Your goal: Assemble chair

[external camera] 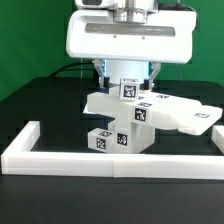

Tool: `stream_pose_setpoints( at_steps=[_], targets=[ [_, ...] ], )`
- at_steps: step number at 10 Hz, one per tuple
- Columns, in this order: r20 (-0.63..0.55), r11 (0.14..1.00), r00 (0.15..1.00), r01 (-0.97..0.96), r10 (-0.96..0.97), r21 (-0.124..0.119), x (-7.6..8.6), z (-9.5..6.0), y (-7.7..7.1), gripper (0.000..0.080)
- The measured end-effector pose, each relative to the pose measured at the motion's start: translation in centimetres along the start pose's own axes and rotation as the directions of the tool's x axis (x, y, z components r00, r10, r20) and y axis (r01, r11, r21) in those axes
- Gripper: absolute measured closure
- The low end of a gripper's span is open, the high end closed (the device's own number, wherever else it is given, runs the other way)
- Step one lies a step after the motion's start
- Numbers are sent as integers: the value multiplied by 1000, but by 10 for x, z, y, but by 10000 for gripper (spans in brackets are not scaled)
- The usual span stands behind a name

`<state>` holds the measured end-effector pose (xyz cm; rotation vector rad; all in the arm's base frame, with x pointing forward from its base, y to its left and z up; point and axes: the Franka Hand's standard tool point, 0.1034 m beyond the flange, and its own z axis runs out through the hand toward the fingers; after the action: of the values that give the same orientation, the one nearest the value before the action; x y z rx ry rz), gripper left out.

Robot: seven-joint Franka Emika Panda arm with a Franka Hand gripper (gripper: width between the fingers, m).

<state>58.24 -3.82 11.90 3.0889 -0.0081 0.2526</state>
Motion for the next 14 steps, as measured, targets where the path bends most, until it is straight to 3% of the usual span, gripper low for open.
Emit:
stream_pose_setpoints(
  at_steps=[1, 2, 5, 7, 10, 14],
  targets=[
    [0, 1000, 1000, -21, 21, 0, 0, 0, -1, 444],
    [0, 1000, 1000, -22, 22, 0, 0, 0, 0, 512],
    [0, 999, 999, -52, 52, 0, 0, 0, 0, 512],
    [1, 975, 975, -221, 221, 1, 0, 0, 0, 512],
    [1, 898, 898, -440, 440, 2, 0, 0, -1, 511],
    [1, 730, 730, -683, 683, 3, 0, 0, -1, 511]
  ],
)
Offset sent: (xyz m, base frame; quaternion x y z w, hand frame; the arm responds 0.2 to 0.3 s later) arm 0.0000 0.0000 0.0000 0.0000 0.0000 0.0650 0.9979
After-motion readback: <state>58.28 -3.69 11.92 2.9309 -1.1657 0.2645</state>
